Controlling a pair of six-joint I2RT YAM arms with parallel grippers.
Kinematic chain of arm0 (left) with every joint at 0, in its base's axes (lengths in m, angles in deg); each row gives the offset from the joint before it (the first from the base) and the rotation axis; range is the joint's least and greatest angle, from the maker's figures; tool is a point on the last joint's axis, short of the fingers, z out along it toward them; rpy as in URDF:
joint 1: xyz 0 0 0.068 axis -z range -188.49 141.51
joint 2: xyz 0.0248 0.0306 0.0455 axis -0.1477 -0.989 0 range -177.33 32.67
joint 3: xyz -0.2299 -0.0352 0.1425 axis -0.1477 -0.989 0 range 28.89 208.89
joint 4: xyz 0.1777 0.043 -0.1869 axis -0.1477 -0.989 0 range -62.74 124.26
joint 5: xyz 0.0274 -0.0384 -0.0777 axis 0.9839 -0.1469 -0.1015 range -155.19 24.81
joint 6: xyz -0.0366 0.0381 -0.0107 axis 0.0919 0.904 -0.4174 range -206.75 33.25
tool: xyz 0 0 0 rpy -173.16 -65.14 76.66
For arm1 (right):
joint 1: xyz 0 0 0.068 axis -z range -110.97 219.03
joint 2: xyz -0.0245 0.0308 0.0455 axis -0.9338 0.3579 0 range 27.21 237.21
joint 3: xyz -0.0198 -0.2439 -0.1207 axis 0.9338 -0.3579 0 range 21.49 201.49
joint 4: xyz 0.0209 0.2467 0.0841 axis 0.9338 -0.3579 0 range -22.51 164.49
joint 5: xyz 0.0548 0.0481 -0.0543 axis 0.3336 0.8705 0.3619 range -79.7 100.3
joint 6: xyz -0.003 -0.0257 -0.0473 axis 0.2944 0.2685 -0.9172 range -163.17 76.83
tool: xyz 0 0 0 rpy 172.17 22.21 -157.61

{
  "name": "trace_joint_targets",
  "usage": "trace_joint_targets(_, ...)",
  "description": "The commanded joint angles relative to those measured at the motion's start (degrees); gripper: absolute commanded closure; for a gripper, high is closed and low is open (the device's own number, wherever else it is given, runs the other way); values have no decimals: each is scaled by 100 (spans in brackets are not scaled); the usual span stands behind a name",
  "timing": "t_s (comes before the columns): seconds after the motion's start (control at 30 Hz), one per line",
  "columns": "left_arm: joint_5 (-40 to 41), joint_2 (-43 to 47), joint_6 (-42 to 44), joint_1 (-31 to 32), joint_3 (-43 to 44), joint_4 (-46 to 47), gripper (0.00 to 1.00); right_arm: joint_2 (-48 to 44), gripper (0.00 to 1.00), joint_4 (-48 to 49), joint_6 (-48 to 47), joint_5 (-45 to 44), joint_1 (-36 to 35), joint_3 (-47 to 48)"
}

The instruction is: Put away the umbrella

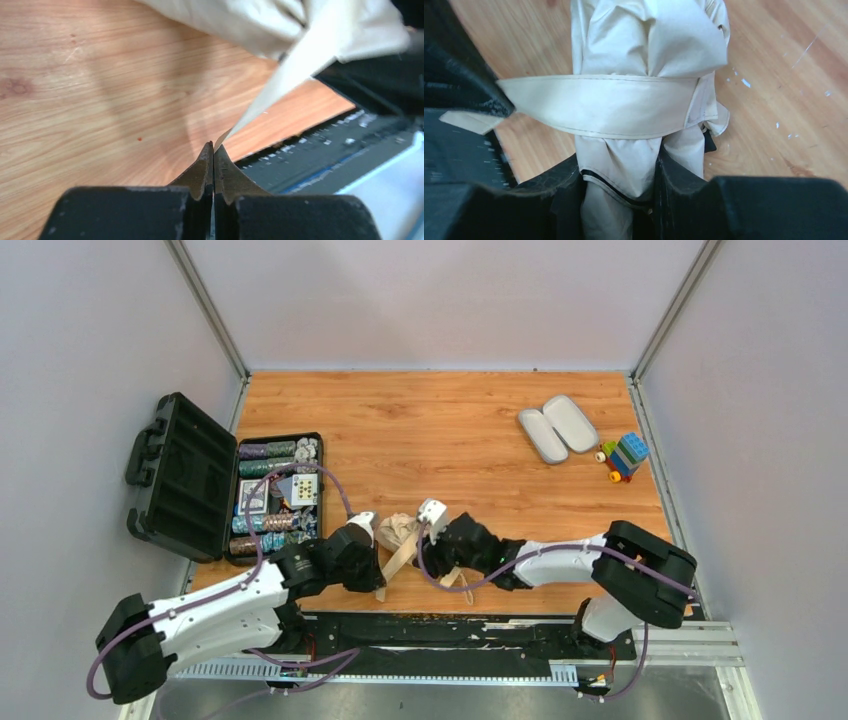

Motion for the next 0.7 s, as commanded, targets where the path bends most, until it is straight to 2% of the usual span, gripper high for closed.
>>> trace_joint_targets(0.0,-562,588,11,-12,-31,-253,100,-238,100,-139,2012,2911,1140,150)
trace_joint_targets(0.1,-708,559,-114,67,-223,122,100,42,100,947,3379,4024,1689,-126)
trace_joint_targets(0.13,-618,489,-149,122,-252,133,100,280,100,1421,3379,4218,1773,-262)
trace_joint_targets(0.17,-508,399,-172,195,-291,119,100,520,100,1950,4306,4627,1880,-366)
trace_joint_targets(0.2,-394,289,-187,260,-336,115,100,810,100,2395,4608,4846,1930,-452)
trace_joint_targets(0.43,-26,-369,-285,357,-757,473,100,2055,100,3515,5202,4965,1900,-890)
trace_joint_targets(0.5,51,-388,-274,357,-828,561,100,2143,100,3160,4945,4871,1904,-843)
trace_joint_targets(0.57,81,-395,-281,357,-926,730,100,2123,100,2279,4493,4698,1892,-658)
trace_joint_targets(0.67,139,-455,-320,353,-984,803,100,1840,89,1308,4020,4387,1881,-469)
